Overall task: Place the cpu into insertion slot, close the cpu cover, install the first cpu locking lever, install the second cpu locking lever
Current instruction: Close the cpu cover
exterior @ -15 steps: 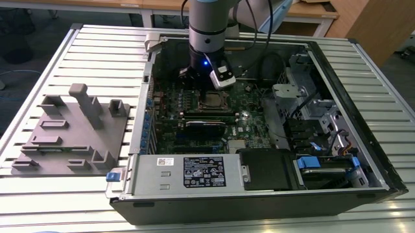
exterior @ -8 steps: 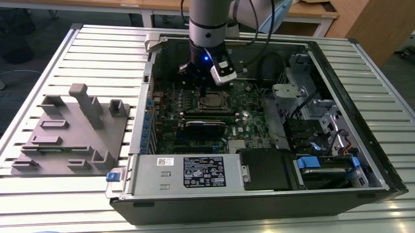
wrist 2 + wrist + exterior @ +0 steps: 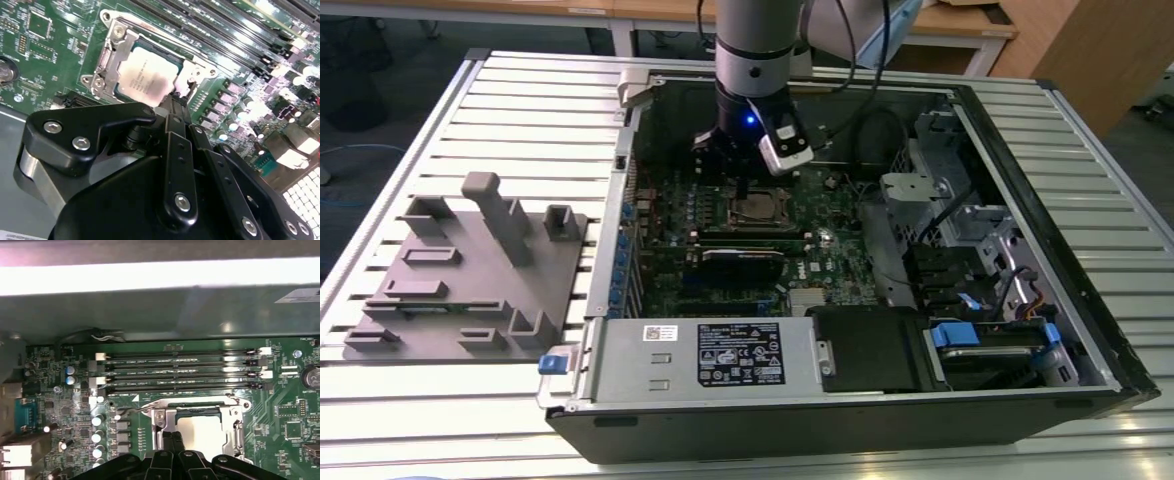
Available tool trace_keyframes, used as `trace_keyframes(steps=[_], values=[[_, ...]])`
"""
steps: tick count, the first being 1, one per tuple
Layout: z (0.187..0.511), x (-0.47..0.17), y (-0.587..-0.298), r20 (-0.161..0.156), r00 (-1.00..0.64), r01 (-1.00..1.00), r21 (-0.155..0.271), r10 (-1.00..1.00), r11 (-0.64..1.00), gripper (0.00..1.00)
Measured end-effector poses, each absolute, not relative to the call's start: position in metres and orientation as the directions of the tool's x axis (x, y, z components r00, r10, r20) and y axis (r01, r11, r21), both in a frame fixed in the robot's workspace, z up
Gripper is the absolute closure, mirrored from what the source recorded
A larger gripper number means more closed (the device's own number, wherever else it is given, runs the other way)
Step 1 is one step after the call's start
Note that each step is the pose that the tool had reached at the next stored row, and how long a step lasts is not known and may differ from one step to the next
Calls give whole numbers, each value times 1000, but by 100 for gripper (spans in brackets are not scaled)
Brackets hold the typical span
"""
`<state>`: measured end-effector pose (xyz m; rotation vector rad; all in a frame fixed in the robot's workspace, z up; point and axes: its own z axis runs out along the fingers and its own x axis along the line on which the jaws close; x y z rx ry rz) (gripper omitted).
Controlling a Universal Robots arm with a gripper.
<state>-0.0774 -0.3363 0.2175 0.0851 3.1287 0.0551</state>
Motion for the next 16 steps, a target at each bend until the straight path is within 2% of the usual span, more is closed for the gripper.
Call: trace_keyframes(steps=[16], values=[[217, -57, -334, -11, -998, 54, 31, 55, 998, 90]])
